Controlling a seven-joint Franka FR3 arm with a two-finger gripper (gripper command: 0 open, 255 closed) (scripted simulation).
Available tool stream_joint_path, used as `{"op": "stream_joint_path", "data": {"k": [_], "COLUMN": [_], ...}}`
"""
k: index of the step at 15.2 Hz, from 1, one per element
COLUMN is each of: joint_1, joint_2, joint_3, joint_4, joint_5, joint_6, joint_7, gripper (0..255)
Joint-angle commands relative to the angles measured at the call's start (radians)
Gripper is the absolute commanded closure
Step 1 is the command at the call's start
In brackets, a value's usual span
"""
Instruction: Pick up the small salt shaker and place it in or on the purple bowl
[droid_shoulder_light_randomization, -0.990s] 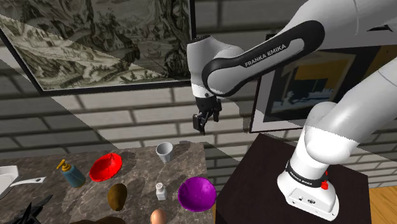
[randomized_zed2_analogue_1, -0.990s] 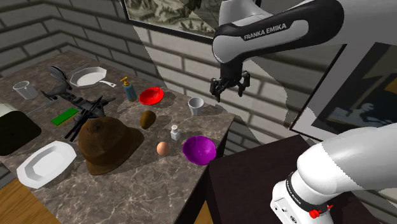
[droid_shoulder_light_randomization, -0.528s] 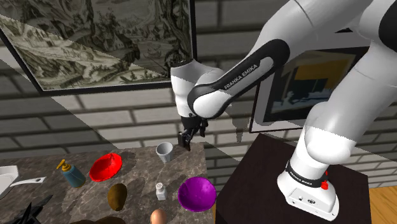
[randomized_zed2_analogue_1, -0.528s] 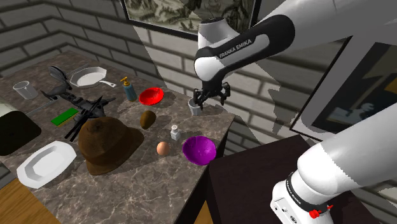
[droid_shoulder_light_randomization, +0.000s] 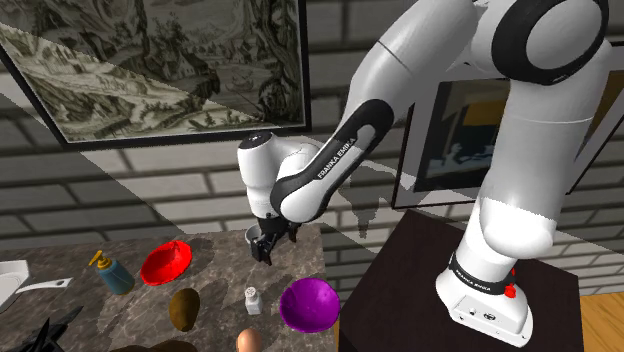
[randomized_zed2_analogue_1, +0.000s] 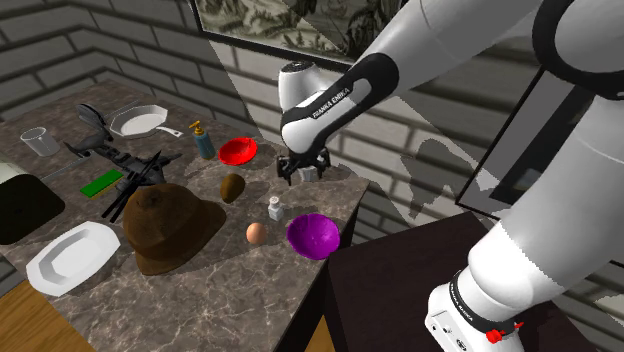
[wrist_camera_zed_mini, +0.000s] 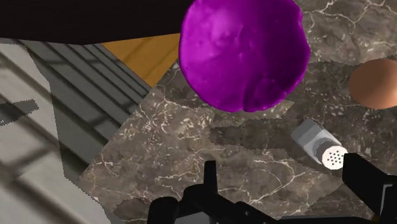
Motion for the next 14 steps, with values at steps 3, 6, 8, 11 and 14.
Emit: {"op": "stream_joint_path", "data": {"k": [3, 6, 8, 11, 14], "joint_1": [0.046, 0.095, 0.129, 0.159, 0.17], "joint_2": [0.169, 0.286, 0.362, 0.428, 0.461], "joint_3": [-0.015, -0.038, -0.056, -0.074, -0.088], "joint_4": [0.111, 0.203, 0.271, 0.326, 0.331], "joint_5": [-0.098, -0.157, -0.187, -0.211, -0.227], "joint_6": [0.053, 0.077, 0.087, 0.101, 0.127], "joint_7": [0.099, 0.158, 0.19, 0.212, 0.223], "gripper": [0, 0, 0, 0, 0]}}
